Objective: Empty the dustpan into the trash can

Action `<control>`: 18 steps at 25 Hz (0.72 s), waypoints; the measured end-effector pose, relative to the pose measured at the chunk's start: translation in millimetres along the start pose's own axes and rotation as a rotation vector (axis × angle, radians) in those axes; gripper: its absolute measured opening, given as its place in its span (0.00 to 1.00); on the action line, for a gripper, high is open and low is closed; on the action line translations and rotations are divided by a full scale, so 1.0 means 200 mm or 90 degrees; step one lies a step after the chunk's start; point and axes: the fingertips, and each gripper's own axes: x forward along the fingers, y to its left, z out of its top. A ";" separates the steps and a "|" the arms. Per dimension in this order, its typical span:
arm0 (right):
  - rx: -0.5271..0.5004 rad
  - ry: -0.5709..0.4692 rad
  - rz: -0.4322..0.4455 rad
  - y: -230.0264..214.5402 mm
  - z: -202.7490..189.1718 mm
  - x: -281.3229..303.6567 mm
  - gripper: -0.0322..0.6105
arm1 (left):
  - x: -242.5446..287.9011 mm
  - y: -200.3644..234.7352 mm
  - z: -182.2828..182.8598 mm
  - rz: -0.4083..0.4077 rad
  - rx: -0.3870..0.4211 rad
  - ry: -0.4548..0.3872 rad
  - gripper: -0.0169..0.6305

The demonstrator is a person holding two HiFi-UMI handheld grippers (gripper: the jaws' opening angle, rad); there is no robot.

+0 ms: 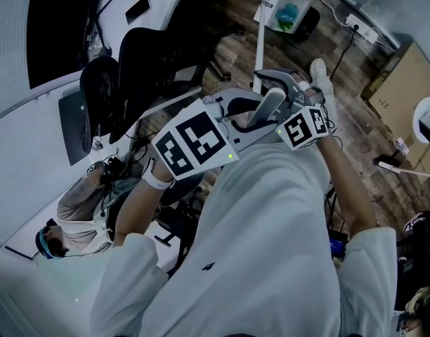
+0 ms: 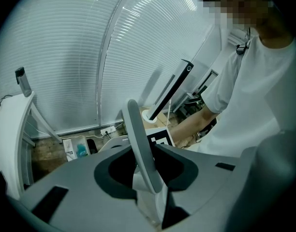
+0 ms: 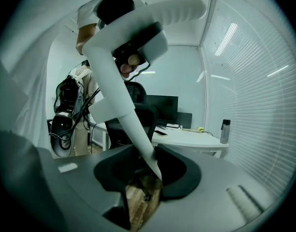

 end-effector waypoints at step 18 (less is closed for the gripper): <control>-0.020 0.015 0.069 0.03 -0.04 0.00 0.26 | 0.00 0.01 -0.04 0.000 0.006 0.023 0.20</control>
